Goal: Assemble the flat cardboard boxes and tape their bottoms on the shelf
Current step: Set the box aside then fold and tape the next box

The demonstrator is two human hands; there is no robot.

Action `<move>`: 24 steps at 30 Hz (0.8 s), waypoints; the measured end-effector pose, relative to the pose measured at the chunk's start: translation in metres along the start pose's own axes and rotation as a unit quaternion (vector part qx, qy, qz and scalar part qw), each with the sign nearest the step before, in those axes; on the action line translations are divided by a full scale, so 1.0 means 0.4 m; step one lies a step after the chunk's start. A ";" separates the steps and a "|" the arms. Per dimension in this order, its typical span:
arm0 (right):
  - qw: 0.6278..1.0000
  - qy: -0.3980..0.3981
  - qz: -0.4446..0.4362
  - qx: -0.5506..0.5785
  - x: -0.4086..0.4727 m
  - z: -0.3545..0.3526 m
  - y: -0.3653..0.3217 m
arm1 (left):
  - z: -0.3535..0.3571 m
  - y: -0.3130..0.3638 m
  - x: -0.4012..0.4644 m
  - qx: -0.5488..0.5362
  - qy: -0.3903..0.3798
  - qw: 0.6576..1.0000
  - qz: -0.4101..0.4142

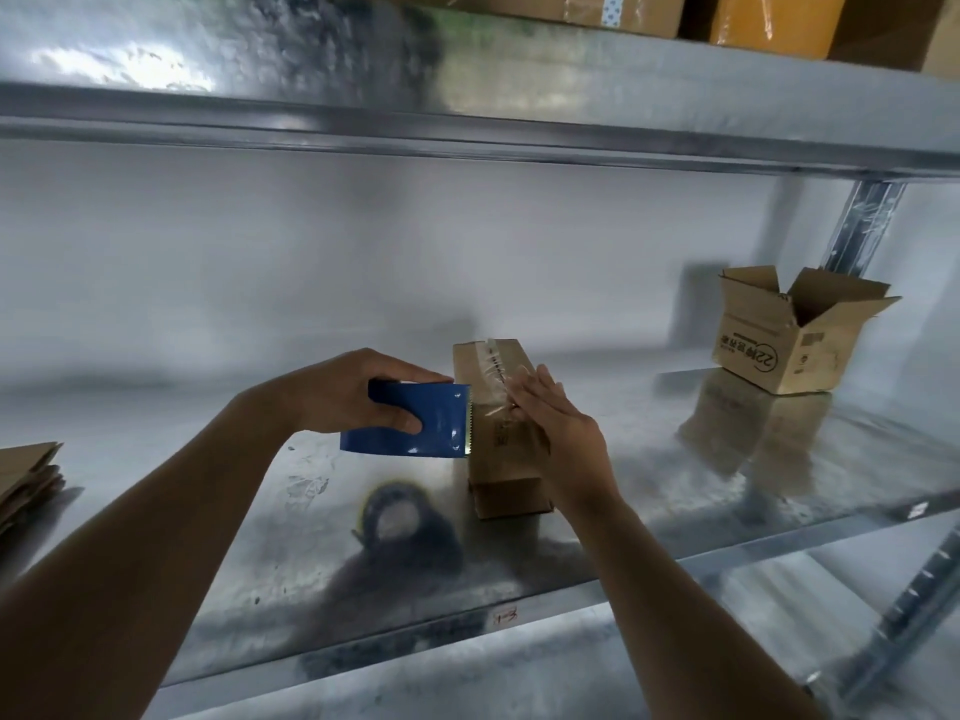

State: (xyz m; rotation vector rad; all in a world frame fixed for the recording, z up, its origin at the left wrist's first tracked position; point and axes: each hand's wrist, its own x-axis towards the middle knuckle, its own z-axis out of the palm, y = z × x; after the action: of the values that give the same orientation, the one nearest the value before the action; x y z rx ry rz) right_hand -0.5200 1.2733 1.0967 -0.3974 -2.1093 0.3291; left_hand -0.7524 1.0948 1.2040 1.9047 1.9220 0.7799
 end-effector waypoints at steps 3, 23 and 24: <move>0.999 -0.018 0.040 0.016 0.003 -0.012 -0.004 | 0.004 0.006 0.010 0.006 -0.003 1.000 0.004; 0.987 -0.058 -0.099 -0.115 0.065 0.015 -0.099 | 0.012 -0.030 -0.015 0.006 0.041 0.999 -0.007; 0.988 -0.070 -0.079 -0.117 0.062 0.018 -0.096 | 0.014 -0.034 -0.018 0.005 0.046 0.999 -0.011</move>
State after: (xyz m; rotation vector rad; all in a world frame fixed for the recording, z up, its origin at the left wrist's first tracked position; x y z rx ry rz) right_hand -0.5446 1.2477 1.1263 -0.3484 -2.3098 0.0172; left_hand -0.7599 1.0891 1.1904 1.8819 2.0006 0.8670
